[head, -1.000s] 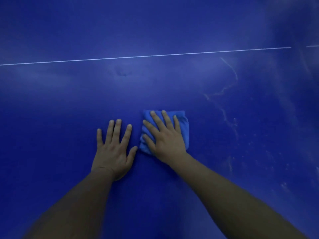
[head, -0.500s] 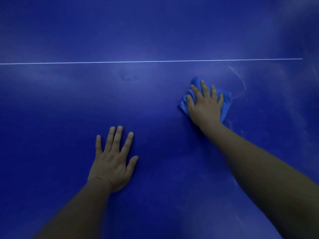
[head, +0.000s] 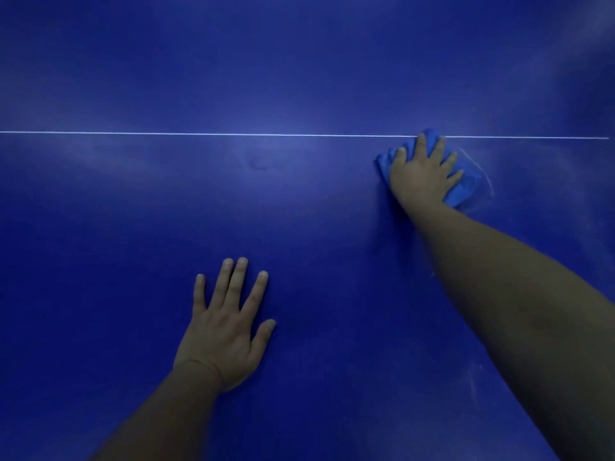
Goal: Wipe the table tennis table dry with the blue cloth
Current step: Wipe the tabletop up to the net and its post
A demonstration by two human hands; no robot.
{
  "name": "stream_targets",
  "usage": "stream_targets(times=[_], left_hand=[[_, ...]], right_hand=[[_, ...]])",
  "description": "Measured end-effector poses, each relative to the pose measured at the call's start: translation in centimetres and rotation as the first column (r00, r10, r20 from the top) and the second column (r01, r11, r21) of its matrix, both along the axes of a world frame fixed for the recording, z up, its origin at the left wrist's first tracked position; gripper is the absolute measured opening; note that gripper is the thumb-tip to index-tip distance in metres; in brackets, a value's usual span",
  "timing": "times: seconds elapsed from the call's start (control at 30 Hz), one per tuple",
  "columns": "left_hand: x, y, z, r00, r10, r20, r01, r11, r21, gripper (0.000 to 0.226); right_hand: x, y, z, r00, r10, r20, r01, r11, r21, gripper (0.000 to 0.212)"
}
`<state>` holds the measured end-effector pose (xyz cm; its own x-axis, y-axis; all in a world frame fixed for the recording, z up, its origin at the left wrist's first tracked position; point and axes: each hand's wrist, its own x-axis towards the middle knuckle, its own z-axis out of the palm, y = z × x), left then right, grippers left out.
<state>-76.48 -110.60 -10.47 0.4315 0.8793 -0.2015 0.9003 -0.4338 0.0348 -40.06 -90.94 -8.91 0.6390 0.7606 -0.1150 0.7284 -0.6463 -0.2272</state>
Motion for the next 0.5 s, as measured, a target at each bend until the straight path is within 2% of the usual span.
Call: stream_targets(times=[0.07, 0.13, 0.23, 0.33, 0.37, 0.4, 0.43, 0.5], left_hand=[[0.0, 0.0, 0.0, 1.000, -0.001, 0.002, 0.001, 1.000, -0.006, 0.072], [0.0, 0.0, -0.1, 1.000, 0.001, 0.002, -0.001, 1.000, -0.001, 0.072], [-0.1, -0.1, 0.0, 1.000, 0.006, 0.003, -0.006, 1.000, -0.010, 0.072], [-0.1, 0.0, 0.1, 1.000, 0.012, 0.014, -0.011, 1.000, -0.028, 0.072], [0.0, 0.0, 0.1, 1.000, 0.014, 0.019, -0.013, 0.999, -0.031, 0.072], [0.1, 0.1, 0.2, 1.000, 0.016, 0.025, -0.015, 0.999, -0.034, 0.072], [0.1, 0.1, 0.2, 0.999, 0.017, 0.031, -0.015, 0.999, -0.037, 0.072], [0.1, 0.2, 0.1, 0.999, 0.010, 0.038, -0.009, 0.999, -0.035, 0.072]], right_hand=[[-0.6, 0.6, 0.2, 0.994, 0.114, 0.004, -0.114, 0.993, -0.020, 0.060], [-2.9, -0.5, -0.1, 0.932, 0.358, 0.060, -0.356, 0.934, -0.046, 0.057], [-8.5, -7.3, -0.3, 0.707, 0.702, 0.093, -0.705, 0.709, 0.012, 0.058], [-9.8, -15.2, -0.8, 0.449, 0.892, 0.045, -0.893, 0.450, 0.002, 0.054], [-8.7, -15.8, -0.9, 0.400, 0.914, 0.068, -0.916, 0.401, 0.010, 0.053], [-7.2, -15.1, -1.1, 0.403, 0.909, 0.107, -0.915, 0.404, 0.013, 0.053], [-5.6, -13.5, -1.2, 0.461, 0.877, 0.137, -0.886, 0.464, 0.007, 0.054], [-3.2, -9.0, -1.0, 0.653, 0.740, 0.162, -0.749, 0.662, -0.008, 0.060]])
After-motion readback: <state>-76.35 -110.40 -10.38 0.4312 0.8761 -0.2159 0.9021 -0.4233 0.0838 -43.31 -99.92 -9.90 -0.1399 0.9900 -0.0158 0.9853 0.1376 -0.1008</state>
